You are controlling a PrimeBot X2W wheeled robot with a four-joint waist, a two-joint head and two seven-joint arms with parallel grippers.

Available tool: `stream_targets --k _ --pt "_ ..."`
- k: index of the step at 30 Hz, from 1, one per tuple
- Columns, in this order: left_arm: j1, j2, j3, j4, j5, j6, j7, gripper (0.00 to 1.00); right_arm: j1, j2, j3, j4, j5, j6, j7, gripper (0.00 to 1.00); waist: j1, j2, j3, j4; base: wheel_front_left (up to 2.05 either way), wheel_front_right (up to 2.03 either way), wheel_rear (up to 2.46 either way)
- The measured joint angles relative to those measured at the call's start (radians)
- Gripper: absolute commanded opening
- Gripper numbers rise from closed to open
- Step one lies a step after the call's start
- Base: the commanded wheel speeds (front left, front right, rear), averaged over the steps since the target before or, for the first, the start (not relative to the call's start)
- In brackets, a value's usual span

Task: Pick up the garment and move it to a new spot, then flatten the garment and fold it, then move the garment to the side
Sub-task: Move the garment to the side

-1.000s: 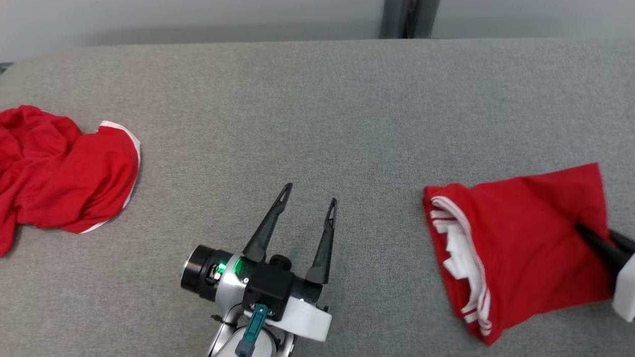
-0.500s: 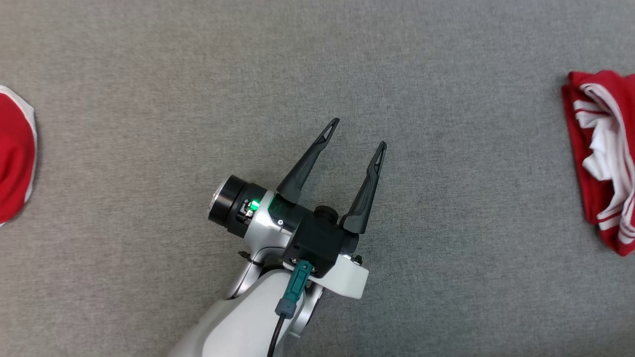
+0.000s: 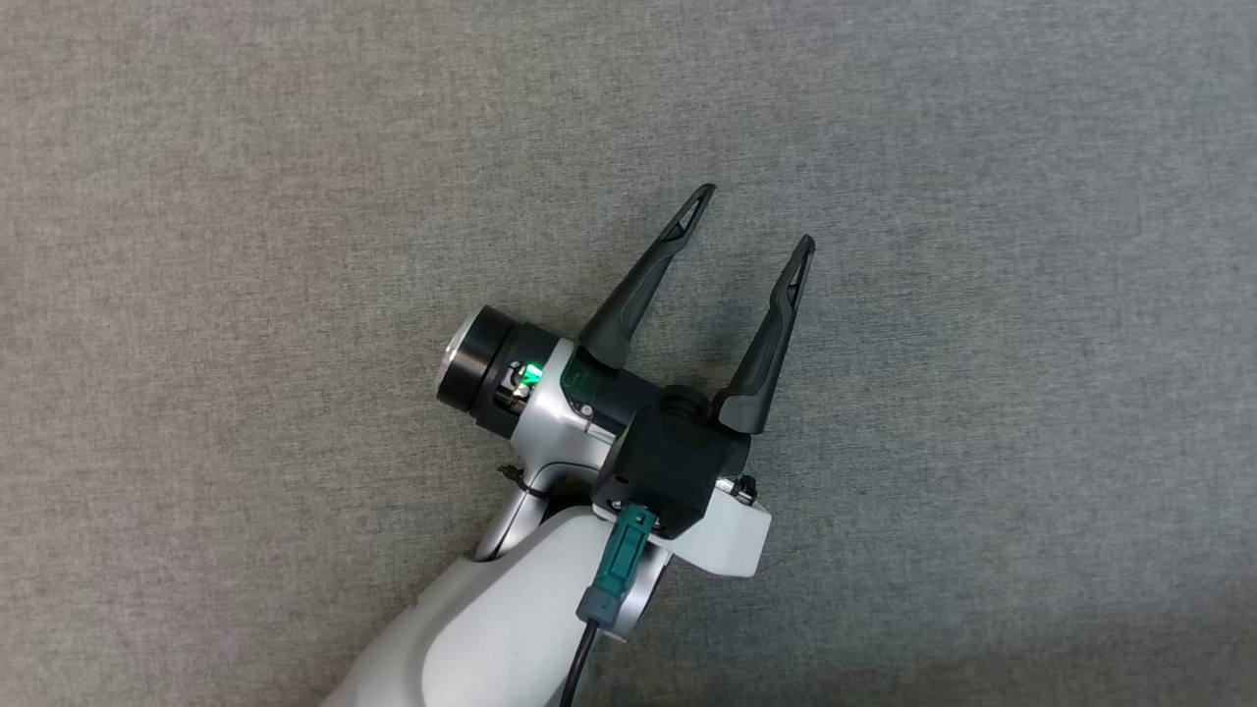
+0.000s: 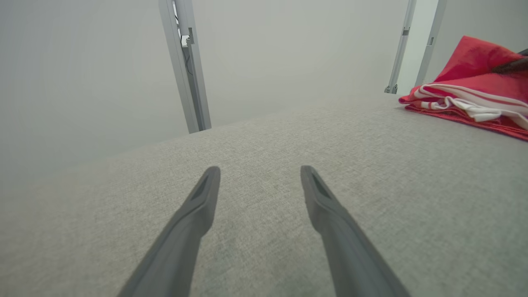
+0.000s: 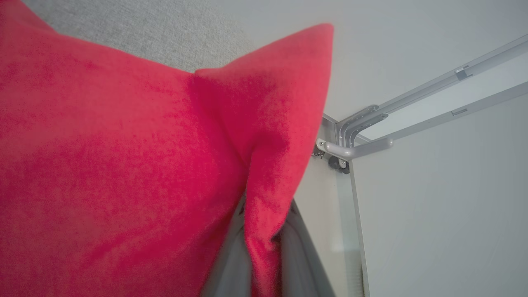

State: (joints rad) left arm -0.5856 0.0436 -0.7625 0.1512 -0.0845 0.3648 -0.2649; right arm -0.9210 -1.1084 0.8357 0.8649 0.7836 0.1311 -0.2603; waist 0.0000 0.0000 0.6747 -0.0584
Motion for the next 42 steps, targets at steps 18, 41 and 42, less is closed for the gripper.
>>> stream_targets --k 18,41,42 --pt "0.004 0.003 -0.008 -0.004 -0.031 0.029 0.001 1.0 -0.039 0.046 -0.021 0.115 -0.082 0.0 -0.001 1.0 0.0 0.0 -0.026 0.041 0.0 0.0 0.0" --pt "0.326 0.009 0.281 -0.12 -0.046 -0.014 0.002 1.0 0.346 0.36 -0.643 -0.478 -0.287 0.0 -0.004 1.0 0.0 0.0 -0.396 0.104 0.0 0.0 0.0" --pt "0.347 0.009 0.296 -0.124 -0.043 -0.023 0.002 1.0 0.388 0.395 -0.679 -0.513 -0.309 0.0 -0.004 1.0 0.0 0.0 -0.413 0.109 0.0 0.0 0.0"
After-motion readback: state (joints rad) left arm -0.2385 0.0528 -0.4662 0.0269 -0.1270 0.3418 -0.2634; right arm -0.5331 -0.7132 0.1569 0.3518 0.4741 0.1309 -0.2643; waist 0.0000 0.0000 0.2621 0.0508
